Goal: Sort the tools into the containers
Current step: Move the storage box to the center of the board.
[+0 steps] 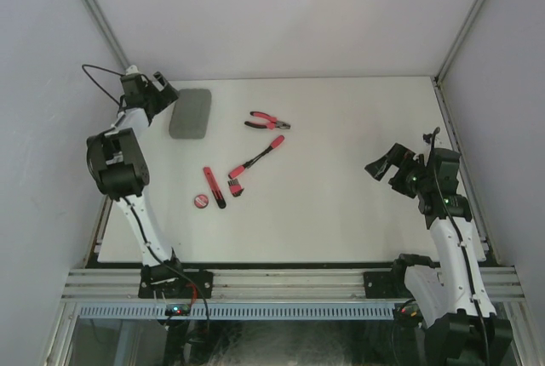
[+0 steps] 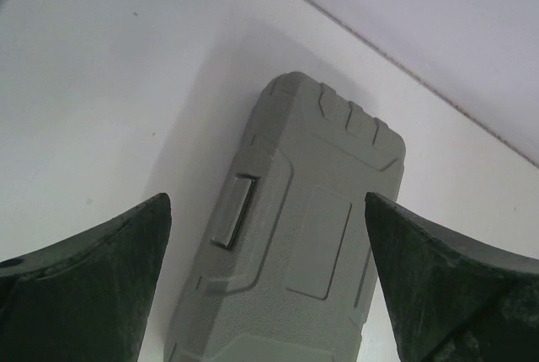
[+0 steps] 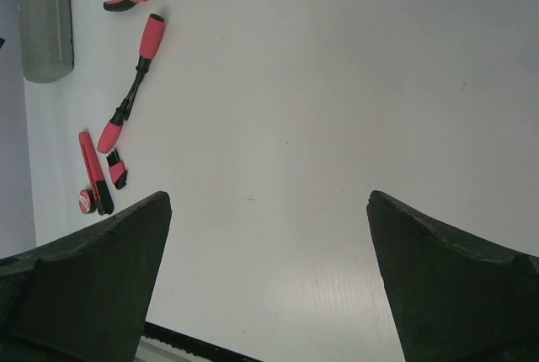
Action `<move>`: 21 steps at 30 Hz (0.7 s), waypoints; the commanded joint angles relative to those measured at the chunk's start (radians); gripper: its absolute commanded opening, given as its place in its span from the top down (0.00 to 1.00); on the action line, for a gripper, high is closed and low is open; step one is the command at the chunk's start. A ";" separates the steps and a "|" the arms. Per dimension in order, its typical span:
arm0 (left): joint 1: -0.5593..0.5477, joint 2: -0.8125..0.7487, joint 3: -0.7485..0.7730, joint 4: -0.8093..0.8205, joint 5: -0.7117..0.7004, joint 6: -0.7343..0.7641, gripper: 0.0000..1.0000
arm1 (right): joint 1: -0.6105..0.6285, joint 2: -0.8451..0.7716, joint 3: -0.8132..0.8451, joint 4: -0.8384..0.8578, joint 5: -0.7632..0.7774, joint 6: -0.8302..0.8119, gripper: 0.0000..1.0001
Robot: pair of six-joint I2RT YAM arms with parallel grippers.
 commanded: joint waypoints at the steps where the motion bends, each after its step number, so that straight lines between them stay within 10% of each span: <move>1: 0.010 0.052 0.128 -0.109 0.109 0.039 0.00 | 0.014 0.014 0.009 0.035 -0.036 -0.023 0.00; 21: 0.013 0.252 0.482 -0.459 0.197 -0.010 0.13 | 0.036 0.029 0.010 0.050 -0.065 -0.013 0.02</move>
